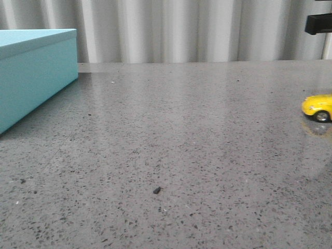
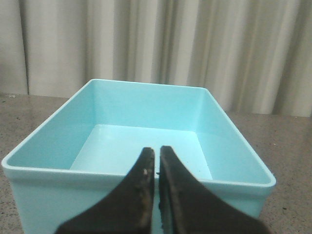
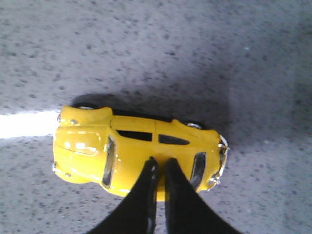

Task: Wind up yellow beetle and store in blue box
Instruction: 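Push the yellow car with the right gripper toward the blue bin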

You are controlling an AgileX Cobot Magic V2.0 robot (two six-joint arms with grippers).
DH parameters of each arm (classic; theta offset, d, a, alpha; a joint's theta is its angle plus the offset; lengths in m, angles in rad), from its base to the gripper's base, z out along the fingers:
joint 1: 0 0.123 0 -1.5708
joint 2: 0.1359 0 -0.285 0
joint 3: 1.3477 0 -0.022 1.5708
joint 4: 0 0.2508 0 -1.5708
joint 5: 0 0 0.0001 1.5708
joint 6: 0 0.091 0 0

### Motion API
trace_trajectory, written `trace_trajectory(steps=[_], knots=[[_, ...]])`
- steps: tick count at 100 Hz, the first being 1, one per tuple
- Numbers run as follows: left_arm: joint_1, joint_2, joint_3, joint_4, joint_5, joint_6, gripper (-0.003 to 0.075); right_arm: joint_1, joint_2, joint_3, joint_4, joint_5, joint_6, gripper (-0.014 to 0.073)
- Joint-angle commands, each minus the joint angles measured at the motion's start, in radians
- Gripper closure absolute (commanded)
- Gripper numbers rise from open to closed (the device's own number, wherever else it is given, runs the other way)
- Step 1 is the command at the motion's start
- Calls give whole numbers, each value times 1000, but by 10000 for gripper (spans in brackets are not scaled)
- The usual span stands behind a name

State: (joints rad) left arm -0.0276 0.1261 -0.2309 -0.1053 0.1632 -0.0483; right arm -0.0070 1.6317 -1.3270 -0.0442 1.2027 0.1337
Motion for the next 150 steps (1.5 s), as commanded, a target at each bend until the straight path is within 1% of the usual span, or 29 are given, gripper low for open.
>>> trace_trajectory(steps=[1, 31, 60, 72, 88, 107, 121, 150], knots=[[3, 21, -35, -10, -79, -9, 741, -35, 3, 9, -75, 21, -4, 655], [3, 21, -35, -10, -79, -9, 741, -107, 3, 9, -93, 44, -4, 655], [3, 21, -35, -10, -79, -9, 741, -115, -12, 7, -122, 39, 0, 655], [3, 21, -35, -10, -79, -9, 741, -102, -90, 5, -105, -14, 3, 655], [3, 21, -35, -10, -79, -9, 741, -102, -254, 5, -5, -89, 3, 655], [3, 21, -35, -10, -79, -9, 741, -102, -380, 5, 1, -124, 3, 655], [3, 21, -35, -10, -79, -9, 741, -102, -417, 5, 2, -124, 3, 655], [3, 21, -35, -10, -79, -9, 741, -102, -420, 8, 7, -141, 3, 655]])
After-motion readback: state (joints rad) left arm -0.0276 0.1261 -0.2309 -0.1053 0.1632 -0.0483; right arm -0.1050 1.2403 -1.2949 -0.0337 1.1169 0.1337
